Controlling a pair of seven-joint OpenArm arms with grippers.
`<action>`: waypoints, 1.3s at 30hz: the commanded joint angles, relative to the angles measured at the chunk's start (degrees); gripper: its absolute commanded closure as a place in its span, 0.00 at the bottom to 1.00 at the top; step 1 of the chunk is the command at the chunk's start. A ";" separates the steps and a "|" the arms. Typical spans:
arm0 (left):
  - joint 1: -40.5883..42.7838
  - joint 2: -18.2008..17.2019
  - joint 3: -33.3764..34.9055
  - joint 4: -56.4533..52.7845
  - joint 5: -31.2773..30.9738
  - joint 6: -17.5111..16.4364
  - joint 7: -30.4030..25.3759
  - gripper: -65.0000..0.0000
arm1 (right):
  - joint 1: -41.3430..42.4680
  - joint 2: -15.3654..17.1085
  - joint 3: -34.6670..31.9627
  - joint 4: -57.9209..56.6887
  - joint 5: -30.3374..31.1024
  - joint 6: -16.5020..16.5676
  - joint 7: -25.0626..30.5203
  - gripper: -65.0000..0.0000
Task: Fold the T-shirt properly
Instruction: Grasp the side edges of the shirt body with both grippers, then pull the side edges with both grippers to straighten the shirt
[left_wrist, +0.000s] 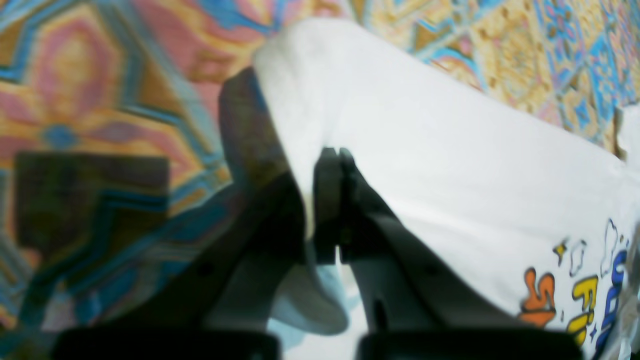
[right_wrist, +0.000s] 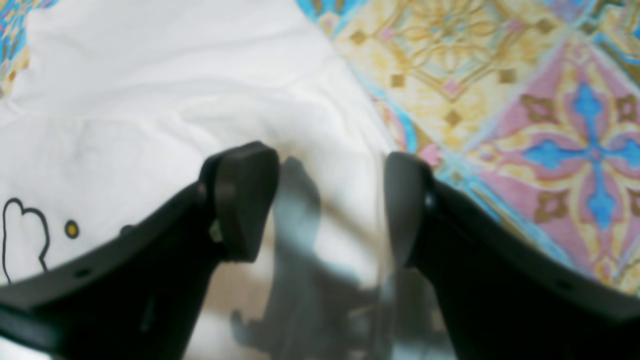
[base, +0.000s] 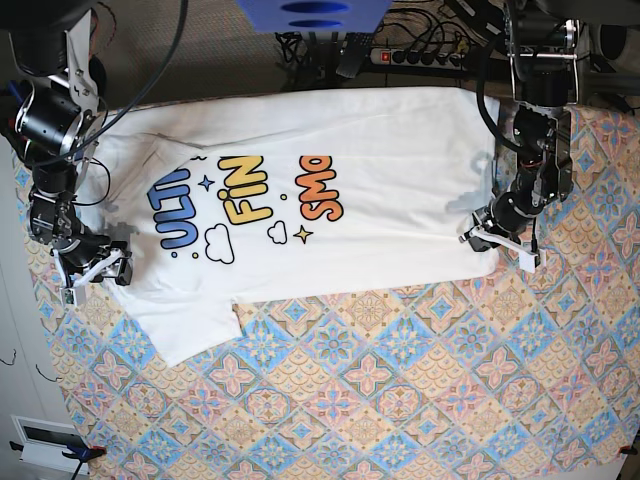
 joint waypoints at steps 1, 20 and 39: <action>-0.91 -0.58 -0.12 1.05 -0.76 -0.39 -0.56 1.00 | 1.94 1.18 -0.05 1.05 1.00 0.32 2.02 0.44; -0.91 -6.65 0.05 1.05 -0.94 -0.48 2.17 1.00 | 0.89 0.74 -5.32 1.13 1.00 0.32 2.02 0.44; -1.26 -6.56 2.34 1.05 -0.76 -0.48 2.17 1.00 | 1.15 -2.78 -10.86 1.13 1.00 0.32 2.02 0.51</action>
